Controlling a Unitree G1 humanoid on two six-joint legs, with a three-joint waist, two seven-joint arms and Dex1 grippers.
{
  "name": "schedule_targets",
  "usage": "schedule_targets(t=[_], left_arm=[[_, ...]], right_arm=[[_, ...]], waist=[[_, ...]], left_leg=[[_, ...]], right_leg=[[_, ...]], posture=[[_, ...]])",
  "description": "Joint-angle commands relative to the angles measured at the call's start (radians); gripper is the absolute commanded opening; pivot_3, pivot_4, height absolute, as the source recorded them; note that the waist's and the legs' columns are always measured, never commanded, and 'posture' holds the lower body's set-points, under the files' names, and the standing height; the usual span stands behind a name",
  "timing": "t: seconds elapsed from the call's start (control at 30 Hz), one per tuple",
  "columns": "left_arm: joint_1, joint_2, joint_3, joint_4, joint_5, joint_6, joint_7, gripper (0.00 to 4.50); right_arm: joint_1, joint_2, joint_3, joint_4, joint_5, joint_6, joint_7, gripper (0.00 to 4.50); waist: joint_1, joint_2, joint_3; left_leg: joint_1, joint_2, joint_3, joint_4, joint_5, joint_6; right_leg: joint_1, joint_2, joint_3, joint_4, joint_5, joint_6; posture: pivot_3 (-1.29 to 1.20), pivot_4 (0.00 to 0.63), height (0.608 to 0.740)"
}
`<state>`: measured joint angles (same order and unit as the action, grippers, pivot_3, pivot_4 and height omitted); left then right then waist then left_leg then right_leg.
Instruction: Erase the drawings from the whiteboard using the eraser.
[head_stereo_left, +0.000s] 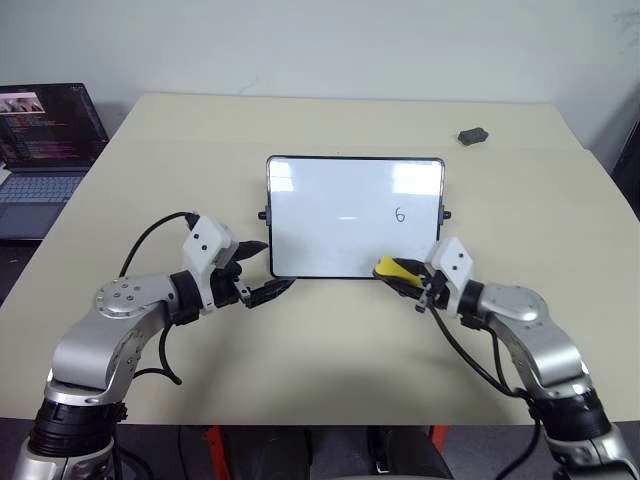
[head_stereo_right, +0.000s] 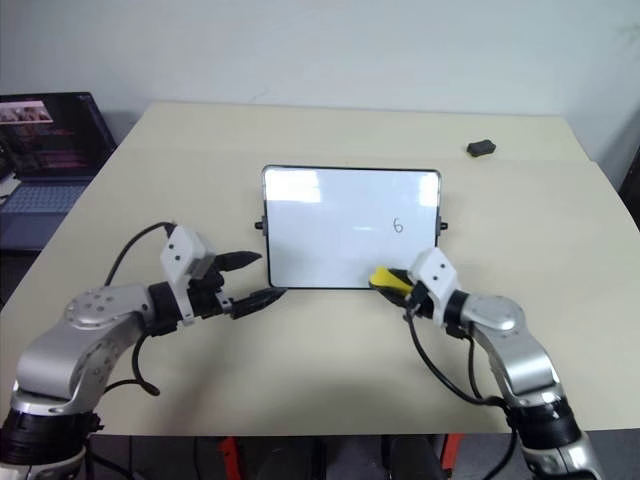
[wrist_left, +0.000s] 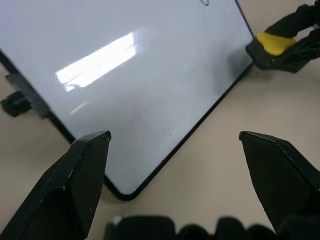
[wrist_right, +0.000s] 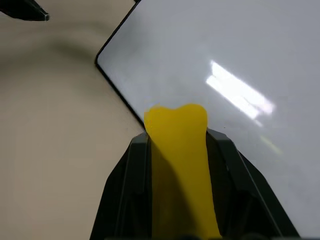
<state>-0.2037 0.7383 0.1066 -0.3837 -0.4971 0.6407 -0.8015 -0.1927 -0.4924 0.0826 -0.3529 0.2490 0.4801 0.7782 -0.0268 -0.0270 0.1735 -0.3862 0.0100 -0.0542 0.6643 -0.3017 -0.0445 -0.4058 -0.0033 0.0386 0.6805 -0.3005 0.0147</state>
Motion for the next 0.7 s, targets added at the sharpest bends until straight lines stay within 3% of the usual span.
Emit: schedule_targets(t=[0.03, 0.3, 0.57, 0.7], left_arm=[[-0.012, -0.006, 0.004, -0.048, -0.018, -0.02, -0.008, 4.5], [-0.109, -0.03, -0.066, -0.021, 0.007, -0.031, -0.012, 4.5], [-0.159, -0.037, -0.102, 0.018, 0.026, -0.032, -0.029, 4.5], [-0.159, -0.032, -0.115, 0.023, 0.031, -0.034, -0.046, 4.5]], right_arm=[[0.04, -0.032, -0.071, -0.09, 0.067, 0.048, 0.0, 1.12], [0.088, -0.072, -0.108, -0.097, 0.046, -0.009, -0.038, 1.12], [-0.023, -0.05, -0.104, 0.009, 0.009, -0.12, -0.087, 1.12], [-0.176, -0.004, -0.095, 0.166, -0.083, -0.243, -0.186, 1.12]], waist=[[-0.002, 0.0, 0.0], [-0.003, 0.0, 0.0], [-0.003, 0.0, 0.0], [-0.007, 0.0, 0.0]], left_leg=[[0.001, 0.0, 0.0, 0.0, 0.0, 0.0], [0.005, -0.001, 0.001, 0.002, 0.001, 0.0], [0.004, 0.0, 0.002, 0.002, 0.001, 0.0], [0.004, 0.0, 0.003, 0.003, 0.001, 0.0]], right_leg=[[0.0, 0.0, 0.0, 0.0, 0.0, 0.0], [0.003, 0.001, 0.001, 0.004, 0.001, 0.001], [0.003, 0.002, 0.002, 0.003, 0.001, 0.001], [0.003, 0.002, 0.003, 0.003, 0.001, 0.001]], posture=[[0.0, 0.15, 0.74], [0.0, 0.15, 0.74], [0.0, 0.15, 0.74], [0.0, 0.15, 0.74]])
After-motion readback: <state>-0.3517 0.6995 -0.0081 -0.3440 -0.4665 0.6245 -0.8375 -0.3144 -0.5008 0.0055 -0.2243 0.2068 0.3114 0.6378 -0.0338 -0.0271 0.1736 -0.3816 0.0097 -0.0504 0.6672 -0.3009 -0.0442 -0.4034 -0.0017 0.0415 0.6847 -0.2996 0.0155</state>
